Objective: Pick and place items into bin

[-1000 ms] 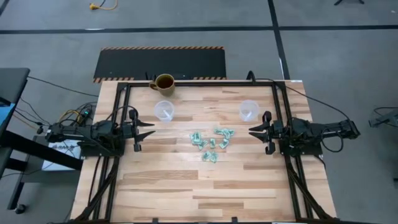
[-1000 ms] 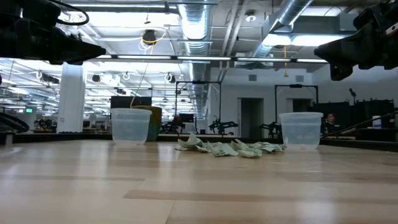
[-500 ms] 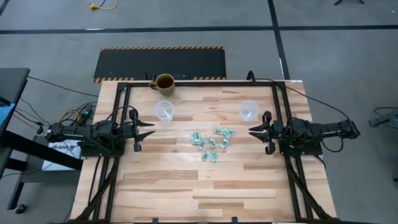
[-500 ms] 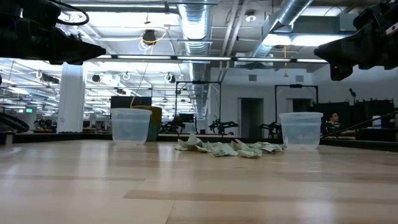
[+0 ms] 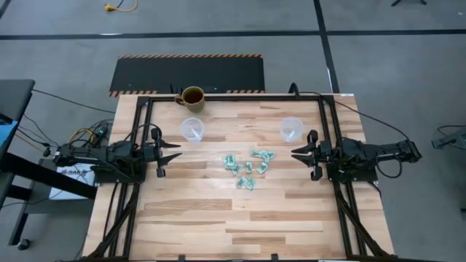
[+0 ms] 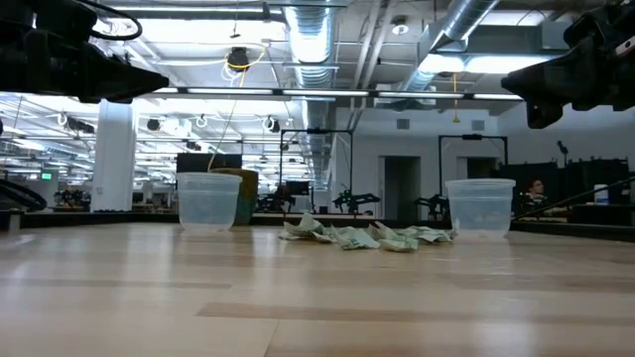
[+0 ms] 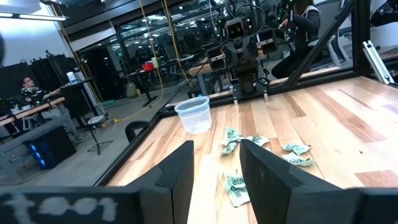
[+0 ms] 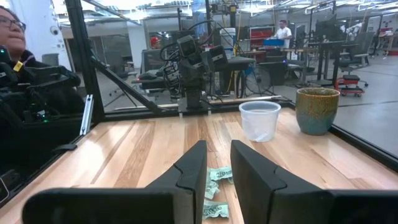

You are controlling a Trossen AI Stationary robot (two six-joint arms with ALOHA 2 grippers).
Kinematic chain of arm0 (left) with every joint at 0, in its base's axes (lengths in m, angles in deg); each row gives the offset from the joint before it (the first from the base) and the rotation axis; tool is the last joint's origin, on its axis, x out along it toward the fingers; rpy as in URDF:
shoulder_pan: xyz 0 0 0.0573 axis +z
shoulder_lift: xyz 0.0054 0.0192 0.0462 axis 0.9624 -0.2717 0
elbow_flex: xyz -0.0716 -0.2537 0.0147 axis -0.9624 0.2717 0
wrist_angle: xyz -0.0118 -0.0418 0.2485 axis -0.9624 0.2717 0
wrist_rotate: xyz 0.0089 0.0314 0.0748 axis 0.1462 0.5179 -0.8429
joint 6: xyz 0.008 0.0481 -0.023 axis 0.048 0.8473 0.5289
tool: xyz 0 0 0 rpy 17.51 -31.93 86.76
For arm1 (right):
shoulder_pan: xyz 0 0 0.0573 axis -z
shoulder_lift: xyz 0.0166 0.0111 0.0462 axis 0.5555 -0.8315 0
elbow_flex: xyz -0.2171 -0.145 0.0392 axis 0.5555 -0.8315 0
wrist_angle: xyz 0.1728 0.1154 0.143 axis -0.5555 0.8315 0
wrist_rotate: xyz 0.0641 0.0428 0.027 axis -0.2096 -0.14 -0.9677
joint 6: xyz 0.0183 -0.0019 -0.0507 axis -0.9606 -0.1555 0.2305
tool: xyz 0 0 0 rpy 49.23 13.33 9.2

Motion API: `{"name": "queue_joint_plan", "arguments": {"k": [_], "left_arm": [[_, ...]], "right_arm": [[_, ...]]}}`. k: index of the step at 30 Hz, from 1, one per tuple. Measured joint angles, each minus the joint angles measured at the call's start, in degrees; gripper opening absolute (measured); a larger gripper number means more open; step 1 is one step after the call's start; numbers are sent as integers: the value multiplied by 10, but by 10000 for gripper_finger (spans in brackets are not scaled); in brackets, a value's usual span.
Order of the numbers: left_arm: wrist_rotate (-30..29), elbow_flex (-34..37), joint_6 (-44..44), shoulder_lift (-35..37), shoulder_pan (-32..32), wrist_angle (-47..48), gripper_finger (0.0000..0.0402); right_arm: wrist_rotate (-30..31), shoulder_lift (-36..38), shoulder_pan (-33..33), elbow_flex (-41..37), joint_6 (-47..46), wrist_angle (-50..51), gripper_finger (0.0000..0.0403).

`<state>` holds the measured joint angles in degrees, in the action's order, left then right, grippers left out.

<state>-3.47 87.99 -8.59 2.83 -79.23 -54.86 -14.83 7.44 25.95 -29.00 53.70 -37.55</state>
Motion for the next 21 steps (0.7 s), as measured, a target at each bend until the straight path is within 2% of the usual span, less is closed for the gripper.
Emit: {"name": "queue_joint_plan", "arguments": {"k": [21], "left_arm": [[0, 0, -3, 0, 0, 0, 121]], "right_arm": [[0, 0, 0, 0, 0, 0, 67]]}}
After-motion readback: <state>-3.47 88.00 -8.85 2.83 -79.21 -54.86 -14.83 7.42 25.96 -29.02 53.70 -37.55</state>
